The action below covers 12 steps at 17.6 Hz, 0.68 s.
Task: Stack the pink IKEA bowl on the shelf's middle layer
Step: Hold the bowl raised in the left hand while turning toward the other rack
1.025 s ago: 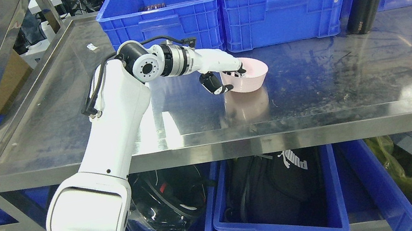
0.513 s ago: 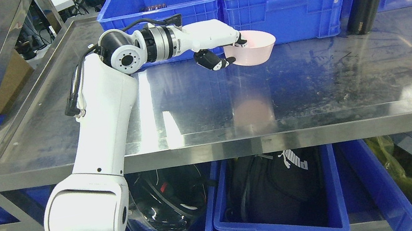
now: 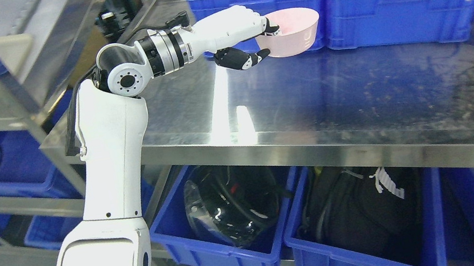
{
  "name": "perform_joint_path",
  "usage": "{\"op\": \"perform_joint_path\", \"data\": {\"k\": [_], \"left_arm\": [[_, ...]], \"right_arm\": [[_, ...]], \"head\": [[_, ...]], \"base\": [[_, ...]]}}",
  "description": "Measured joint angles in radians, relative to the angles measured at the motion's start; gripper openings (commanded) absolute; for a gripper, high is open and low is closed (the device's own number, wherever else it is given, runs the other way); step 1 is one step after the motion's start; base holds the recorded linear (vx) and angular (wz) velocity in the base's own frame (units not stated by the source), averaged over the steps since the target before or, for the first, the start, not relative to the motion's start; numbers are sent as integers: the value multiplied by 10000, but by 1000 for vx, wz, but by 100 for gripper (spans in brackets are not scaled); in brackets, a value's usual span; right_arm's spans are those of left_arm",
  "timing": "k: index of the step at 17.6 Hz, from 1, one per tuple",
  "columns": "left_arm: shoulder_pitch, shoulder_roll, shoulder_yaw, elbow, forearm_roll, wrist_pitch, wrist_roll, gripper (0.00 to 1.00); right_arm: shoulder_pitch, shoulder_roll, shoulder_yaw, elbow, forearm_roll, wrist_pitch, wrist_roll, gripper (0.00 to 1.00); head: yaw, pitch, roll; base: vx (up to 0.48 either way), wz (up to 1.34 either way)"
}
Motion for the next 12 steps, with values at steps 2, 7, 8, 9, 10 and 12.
{"op": "perform_joint_path", "data": {"k": [2,7,8,9,10,12], "left_arm": [[153,0,112,-327,133,0,13,1],[339,-2,145,-956,466,0,25,1],[362,-2,122,-1058,528,0,26,1],[379,-2,90,-1162,586,0,26,1],[395,-2,47,-1257,650,-1,25,1],[415,-3,-74,-1435,810,0,38,1]], "right_arm": [[0,0,0,0,0,0,0,100],[1,0,0,0,0,0,0,100],[1,0,0,0,0,0,0,100],[1,0,0,0,0,0,-1,100],[1,0,0,0,0,0,-1,100],[0,0,0,0,0,0,-1,100]], "head": [[0,0,0],[0,0,0],[0,2,0],[0,2,0],[0,3,0],[0,4,0]], "base": [[-106,849],[-112,1066],[-79,1131],[-65,1183],[-65,1183],[-56,1097]]}}
